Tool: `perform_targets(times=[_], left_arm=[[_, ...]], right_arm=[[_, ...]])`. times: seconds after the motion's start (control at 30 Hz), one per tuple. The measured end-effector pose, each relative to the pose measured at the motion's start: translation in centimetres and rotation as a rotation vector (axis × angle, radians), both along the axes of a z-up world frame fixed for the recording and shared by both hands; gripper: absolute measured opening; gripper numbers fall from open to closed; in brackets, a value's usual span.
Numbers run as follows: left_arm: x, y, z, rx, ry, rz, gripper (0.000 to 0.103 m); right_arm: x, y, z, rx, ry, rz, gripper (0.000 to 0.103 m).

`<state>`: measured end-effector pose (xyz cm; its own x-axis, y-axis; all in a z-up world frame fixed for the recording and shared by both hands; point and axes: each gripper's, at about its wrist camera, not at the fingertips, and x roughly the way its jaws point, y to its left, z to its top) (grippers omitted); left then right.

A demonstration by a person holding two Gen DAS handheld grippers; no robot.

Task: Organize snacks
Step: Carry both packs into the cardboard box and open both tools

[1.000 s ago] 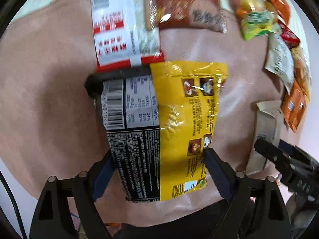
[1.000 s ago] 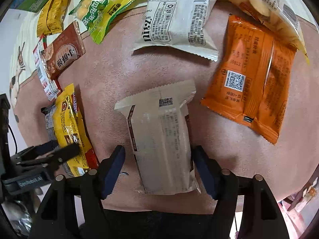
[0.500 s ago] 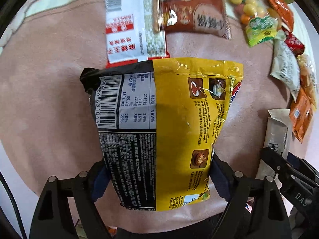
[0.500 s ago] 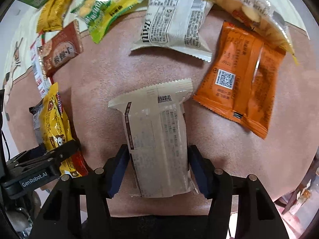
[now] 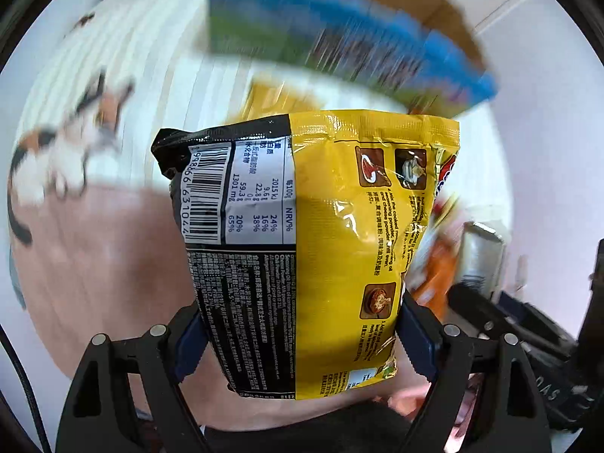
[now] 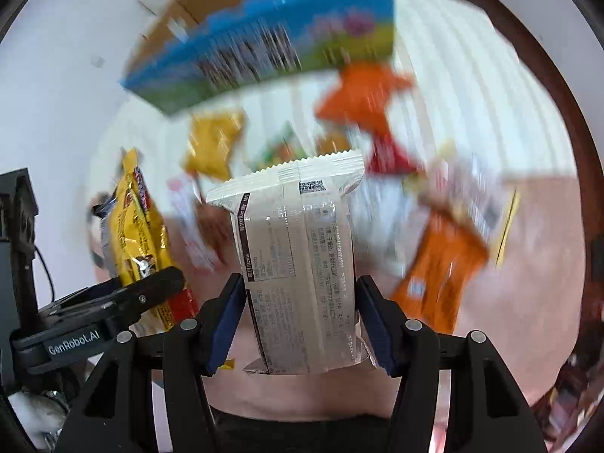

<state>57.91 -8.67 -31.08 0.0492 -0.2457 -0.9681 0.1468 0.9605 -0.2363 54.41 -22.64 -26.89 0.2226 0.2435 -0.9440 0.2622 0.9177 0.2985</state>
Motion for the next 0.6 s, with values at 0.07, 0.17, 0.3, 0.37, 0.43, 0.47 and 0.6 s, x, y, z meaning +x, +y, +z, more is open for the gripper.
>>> perform_targets(times=[0.07,0.17,0.3,0.37,0.43,0.47,0.6], left_arm=[[3.0,-1.2,1.6,-0.03,-0.034,0.008,0.086],[10.2,-3.0,4.2,-0.043,-0.098,0.019,0.086],[20.9,-4.2,6.0,-0.029,-0.146,0.047,0.086],[26.4,-5.1,5.4,-0.016,-0.128,0.052,0.086],[31.4,-6.2,3.5,0.011,-0.096,0.053,0.086],[34.4,-6.9,1.9,0.022,-0.079,0.053,0.086],[43.4,-7.2,-3.0,0.075,0.013,0.029,0.086]], right_arm=[[2.9,-0.7,2.4,0.003,-0.045,0.014,0.063],[8.8,-2.1,5.0,-0.003,-0.103,0.025,0.063],[15.7,-4.3,6.8,-0.023,-0.15,0.026,0.063],[19.9,-5.1,6.4,-0.029,-0.145,0.025,0.063],[24.0,-5.9,4.8,-0.025,-0.121,0.017,0.063],[25.7,-6.1,4.0,-0.026,-0.107,0.014,0.063],[31.7,-6.8,-0.1,-0.024,-0.043,0.002,0.063]])
